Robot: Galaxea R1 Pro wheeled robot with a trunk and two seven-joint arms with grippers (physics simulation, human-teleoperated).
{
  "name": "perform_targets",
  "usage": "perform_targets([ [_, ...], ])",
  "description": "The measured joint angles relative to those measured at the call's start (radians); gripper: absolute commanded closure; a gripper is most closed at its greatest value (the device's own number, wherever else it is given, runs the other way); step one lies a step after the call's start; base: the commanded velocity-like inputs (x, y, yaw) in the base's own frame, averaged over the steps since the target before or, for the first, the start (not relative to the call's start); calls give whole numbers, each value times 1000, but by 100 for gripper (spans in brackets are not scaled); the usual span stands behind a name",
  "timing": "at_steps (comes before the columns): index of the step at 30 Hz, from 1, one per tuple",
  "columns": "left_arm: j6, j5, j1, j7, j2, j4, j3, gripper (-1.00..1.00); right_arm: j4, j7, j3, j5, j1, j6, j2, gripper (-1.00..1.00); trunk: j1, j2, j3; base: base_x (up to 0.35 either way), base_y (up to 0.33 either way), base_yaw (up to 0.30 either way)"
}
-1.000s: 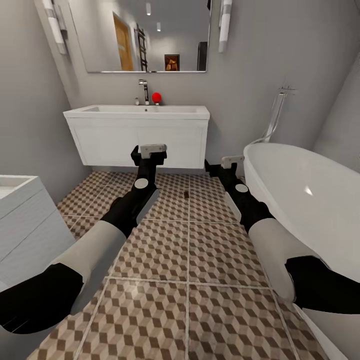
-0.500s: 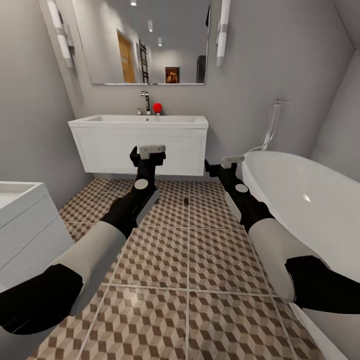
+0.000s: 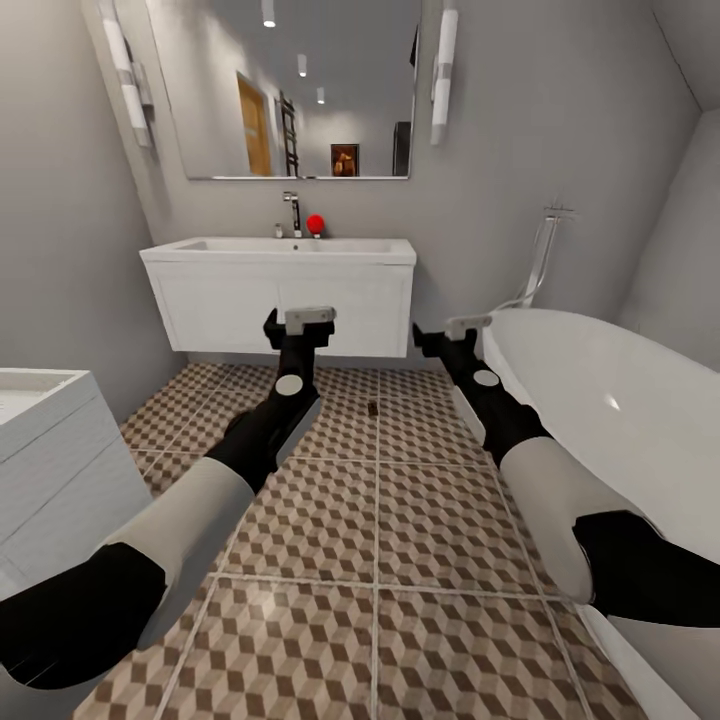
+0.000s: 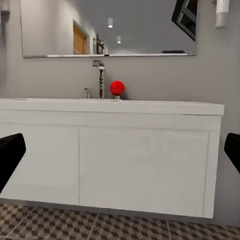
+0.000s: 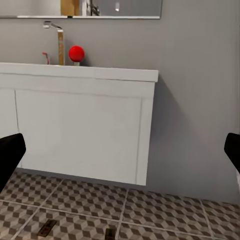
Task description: Take the four mousetraps from the cabinet in the bathroom and place them on the bathroom floor. Make sure all four end up on the same floor surface, and ensure that at least two of them are either under or directly next to the same bathroom sink.
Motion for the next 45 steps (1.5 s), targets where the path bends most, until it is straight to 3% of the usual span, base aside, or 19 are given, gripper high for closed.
perform_targets([
  [23,1,0,18,17,0,-4,-2,-100,23,0,0,0,0,4,-1,-100,0,0,0,0,0,0],
  [45,5,0,18,19,0,-5,-8,-100,23,0,-2,0,0,4,-2,-100,-10,5,85,0,0,0],
])
